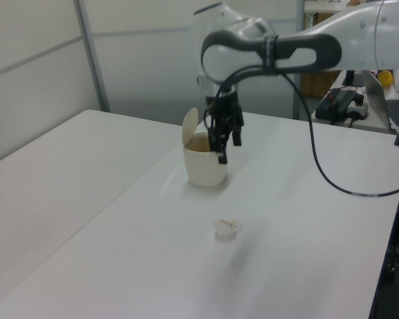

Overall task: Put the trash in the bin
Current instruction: 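Move the gripper from above the bin down toward the crumpled paper ball, then close the gripper on the crumpled white paper ball and lift it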

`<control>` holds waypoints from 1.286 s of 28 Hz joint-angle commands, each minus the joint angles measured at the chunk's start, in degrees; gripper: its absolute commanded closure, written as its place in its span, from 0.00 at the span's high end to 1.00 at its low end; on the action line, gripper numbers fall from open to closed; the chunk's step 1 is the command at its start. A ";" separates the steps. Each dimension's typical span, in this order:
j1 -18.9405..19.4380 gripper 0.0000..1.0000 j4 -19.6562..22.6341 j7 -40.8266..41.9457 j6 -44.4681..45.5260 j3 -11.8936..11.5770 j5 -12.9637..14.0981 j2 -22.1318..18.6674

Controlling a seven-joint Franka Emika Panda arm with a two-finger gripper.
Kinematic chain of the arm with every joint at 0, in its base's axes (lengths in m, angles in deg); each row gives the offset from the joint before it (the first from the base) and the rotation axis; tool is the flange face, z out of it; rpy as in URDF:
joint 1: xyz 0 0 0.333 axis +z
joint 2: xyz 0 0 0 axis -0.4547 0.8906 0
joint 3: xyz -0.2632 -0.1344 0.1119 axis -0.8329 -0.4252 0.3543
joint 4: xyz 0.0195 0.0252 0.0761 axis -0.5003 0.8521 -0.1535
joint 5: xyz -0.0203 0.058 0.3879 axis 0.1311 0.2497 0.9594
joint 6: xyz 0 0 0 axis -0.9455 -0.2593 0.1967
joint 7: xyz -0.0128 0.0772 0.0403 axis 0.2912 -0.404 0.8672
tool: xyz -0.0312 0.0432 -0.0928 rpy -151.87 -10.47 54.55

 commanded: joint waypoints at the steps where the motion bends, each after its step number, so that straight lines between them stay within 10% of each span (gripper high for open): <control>1: 3.57 1.00 7.62 -7.93 -10.95 -0.23 -1.71 -0.11; 12: 5.60 1.00 9.65 -13.05 -19.41 -0.31 -8.65 7.62; 36: 6.30 1.00 20.73 -15.68 -26.80 -0.31 -15.77 7.36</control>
